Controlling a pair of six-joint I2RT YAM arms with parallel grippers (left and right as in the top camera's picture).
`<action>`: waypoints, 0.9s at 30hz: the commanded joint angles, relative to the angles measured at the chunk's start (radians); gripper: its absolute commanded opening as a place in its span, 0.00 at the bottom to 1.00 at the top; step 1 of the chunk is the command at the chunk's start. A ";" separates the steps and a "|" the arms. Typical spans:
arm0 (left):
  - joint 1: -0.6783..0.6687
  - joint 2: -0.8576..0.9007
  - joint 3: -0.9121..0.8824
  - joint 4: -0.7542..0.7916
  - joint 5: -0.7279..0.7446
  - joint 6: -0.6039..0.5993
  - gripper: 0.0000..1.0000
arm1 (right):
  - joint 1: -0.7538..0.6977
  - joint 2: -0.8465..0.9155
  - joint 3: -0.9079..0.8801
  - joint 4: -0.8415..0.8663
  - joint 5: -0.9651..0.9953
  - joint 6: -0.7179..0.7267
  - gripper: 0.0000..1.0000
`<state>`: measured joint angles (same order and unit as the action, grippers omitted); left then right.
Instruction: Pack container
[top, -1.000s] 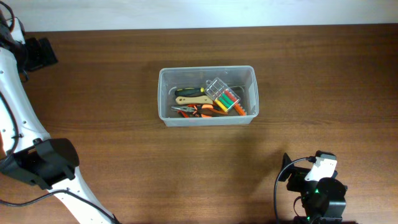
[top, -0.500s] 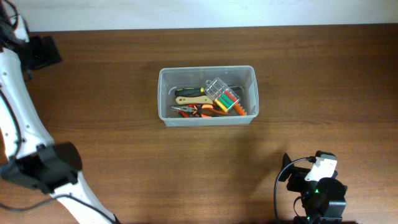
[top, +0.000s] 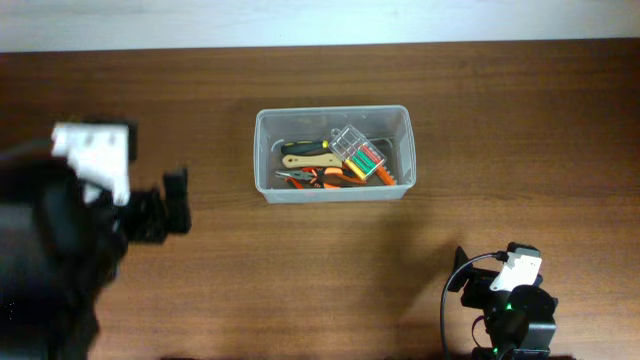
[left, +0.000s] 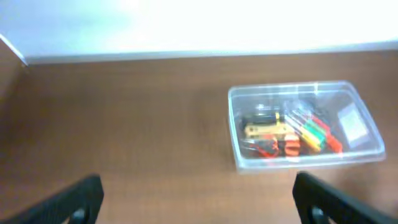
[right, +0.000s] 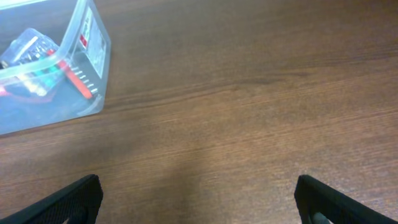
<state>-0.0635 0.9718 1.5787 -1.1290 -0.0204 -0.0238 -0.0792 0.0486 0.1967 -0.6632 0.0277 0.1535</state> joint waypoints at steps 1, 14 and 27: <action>0.038 -0.171 -0.283 0.193 -0.024 -0.003 0.99 | -0.006 -0.011 -0.004 0.004 0.011 0.005 0.99; 0.042 -0.852 -1.266 0.721 -0.025 -0.007 0.99 | -0.006 -0.011 -0.004 0.004 0.010 0.005 0.99; 0.042 -0.967 -1.460 0.735 -0.025 -0.007 0.99 | -0.006 -0.011 -0.004 0.004 0.010 0.005 0.98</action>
<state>-0.0257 0.0166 0.1322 -0.4076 -0.0563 -0.0238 -0.0792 0.0483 0.1921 -0.6640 0.0296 0.1543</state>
